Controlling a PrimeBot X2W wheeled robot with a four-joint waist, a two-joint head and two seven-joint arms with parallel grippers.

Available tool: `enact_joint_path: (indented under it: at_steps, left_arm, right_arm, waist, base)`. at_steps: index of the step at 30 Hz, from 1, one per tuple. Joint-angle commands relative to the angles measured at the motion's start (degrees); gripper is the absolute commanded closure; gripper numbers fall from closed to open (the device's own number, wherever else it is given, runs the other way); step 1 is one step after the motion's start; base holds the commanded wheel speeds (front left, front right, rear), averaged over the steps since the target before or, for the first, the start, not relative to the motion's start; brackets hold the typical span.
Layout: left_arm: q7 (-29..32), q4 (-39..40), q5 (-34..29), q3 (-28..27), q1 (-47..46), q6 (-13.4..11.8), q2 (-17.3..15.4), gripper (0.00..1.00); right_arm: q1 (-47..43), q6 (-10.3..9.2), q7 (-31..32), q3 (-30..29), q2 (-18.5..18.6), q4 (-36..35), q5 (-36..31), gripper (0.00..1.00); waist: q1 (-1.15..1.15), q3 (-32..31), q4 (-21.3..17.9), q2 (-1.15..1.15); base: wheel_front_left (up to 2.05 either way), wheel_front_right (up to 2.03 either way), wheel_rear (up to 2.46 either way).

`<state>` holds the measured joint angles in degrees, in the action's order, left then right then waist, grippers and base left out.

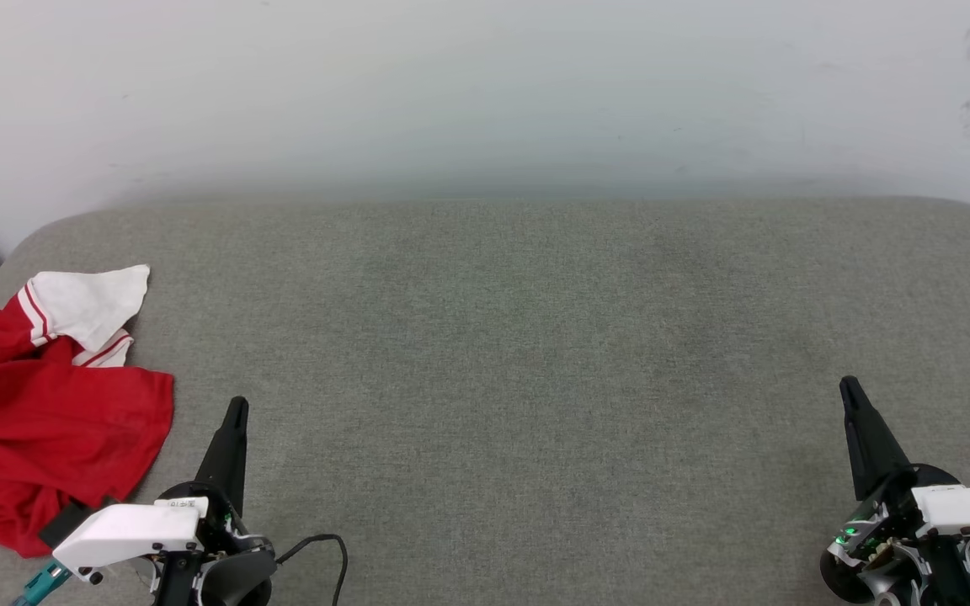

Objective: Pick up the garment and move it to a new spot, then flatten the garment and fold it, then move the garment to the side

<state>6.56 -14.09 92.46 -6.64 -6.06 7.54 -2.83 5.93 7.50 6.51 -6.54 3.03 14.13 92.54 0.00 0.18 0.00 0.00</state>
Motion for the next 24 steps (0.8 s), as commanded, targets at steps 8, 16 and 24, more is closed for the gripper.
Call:
enact_joint_path:
  at_steps: [8,16,24]
  left_arm:
    - [0.10,-0.01,-0.10,-0.08,-0.38,0.18,0.11,1.00]
    - [0.10,-0.01,-0.10,-0.08,-0.38,0.18,0.11,1.00]
    - [-0.57,-0.28,-0.25,0.74,0.26,-0.04,0.02,0.00]
  right_arm:
    - [0.67,-0.02,-0.03,0.02,-0.28,0.07,-0.27,1.00]
    - [0.67,-0.02,-0.03,0.02,-0.28,0.07,-0.26,1.00]
    - [-0.50,-0.01,-0.47,0.27,0.00,0.18,-0.21,0.00]
  waist:
    - [0.00,0.00,0.00,0.00]
    - [0.00,0.00,0.00,0.00]
    - [0.00,0.01,-0.01,0.00]
  base:
    - [0.00,0.00,0.00]
    - [0.00,0.00,0.00]
    - [0.00,0.00,0.00]
